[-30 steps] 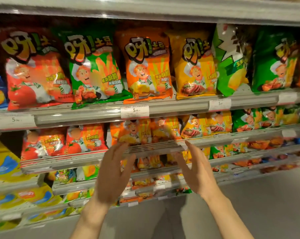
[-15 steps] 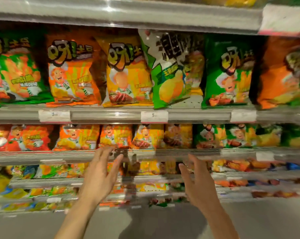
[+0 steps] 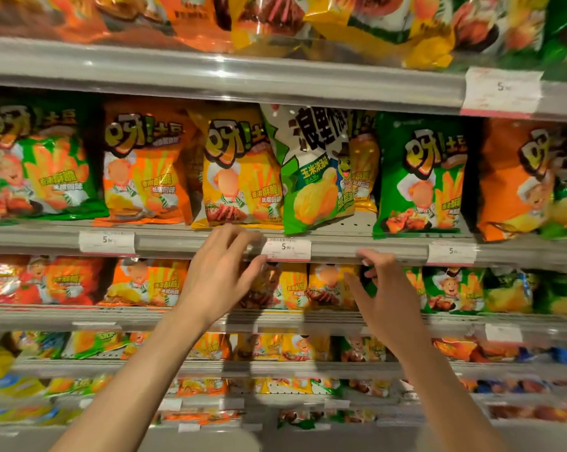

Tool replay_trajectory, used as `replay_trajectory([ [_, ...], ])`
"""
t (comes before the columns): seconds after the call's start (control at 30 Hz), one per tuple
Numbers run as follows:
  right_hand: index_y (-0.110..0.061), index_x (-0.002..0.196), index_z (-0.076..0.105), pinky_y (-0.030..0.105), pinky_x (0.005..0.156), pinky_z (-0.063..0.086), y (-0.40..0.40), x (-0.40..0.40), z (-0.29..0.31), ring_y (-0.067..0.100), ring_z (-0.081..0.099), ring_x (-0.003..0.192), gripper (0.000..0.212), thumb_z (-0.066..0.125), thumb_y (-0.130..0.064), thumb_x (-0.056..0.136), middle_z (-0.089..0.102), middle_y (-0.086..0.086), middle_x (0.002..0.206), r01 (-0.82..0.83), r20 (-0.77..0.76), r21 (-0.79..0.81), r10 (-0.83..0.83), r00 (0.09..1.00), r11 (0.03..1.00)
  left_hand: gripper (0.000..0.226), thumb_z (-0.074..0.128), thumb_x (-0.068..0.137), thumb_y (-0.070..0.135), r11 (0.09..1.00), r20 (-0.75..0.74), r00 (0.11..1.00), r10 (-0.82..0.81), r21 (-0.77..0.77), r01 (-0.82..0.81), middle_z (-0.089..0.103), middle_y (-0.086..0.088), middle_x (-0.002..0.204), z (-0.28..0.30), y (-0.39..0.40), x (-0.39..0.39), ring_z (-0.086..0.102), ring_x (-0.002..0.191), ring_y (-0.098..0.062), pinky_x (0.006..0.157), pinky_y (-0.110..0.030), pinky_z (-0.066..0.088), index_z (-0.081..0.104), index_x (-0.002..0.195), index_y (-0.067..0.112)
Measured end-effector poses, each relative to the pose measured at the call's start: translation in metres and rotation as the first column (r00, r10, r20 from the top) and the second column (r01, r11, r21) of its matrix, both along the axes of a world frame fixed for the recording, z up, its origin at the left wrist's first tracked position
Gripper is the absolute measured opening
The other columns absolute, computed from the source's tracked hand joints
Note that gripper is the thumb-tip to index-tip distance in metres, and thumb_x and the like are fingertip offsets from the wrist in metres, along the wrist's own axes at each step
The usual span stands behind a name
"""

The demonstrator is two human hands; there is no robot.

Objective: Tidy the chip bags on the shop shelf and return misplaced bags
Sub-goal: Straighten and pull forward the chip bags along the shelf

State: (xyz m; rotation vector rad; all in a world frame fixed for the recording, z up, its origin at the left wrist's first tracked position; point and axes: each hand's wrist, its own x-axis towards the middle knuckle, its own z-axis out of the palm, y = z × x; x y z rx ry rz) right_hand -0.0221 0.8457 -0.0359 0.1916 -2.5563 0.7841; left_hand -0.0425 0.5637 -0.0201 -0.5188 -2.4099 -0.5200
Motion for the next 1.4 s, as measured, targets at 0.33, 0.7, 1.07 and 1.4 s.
replay_trajectory([
  [0.33,-0.016,0.109,0.07,0.033,0.069,0.056,-0.059,-0.048,0.001,0.015,0.065,0.092,0.023,0.069,-0.023,0.087,0.06,-0.001,0.1,-0.135,-0.301,0.135,0.171,0.938,0.982,0.029,0.067,0.093,0.03,0.978,-0.077,0.992,-0.102,-0.189,0.086,0.054,0.0,0.1,-0.009,-0.011,-0.029,0.053,0.088,-0.02,0.071,-0.027,0.041,0.061,0.118,0.017],
  [0.7,-0.011,0.111,0.068,0.037,0.074,0.054,-0.055,-0.037,0.026,0.016,0.059,0.082,0.023,0.067,-0.024,0.092,0.057,-0.004,0.097,-0.211,-0.289,-0.071,0.182,0.94,0.975,0.034,0.074,0.086,0.033,0.993,-0.032,0.996,-0.085,-0.081,0.082,0.057,0.005,0.098,-0.01,-0.009,-0.033,0.057,0.091,-0.018,0.068,-0.031,0.047,0.062,0.117,0.024],
  [1.07,-0.027,0.157,0.014,0.043,0.119,0.032,-0.054,-0.092,0.107,0.02,0.037,0.144,0.123,0.071,-0.082,0.062,0.035,0.002,0.159,-0.004,0.207,-0.364,0.085,0.975,0.932,0.033,0.076,0.084,0.032,0.997,-0.014,0.998,-0.068,-0.028,0.068,0.059,0.007,0.098,-0.01,-0.009,-0.033,0.058,0.093,-0.016,0.068,-0.027,0.044,0.065,0.115,0.025],
  [1.4,-0.024,0.155,0.019,0.042,0.115,0.037,-0.057,-0.086,0.099,0.022,0.038,0.139,0.11,0.08,-0.061,0.071,0.033,0.004,0.153,0.092,0.017,-0.438,-0.094,0.995,0.894,0.035,0.076,0.083,0.031,0.997,-0.005,0.997,-0.072,-0.01,0.072,0.059,0.007,0.099,-0.01,-0.008,-0.034,0.057,0.093,-0.015,0.07,-0.026,0.043,0.065,0.115,0.025],
])
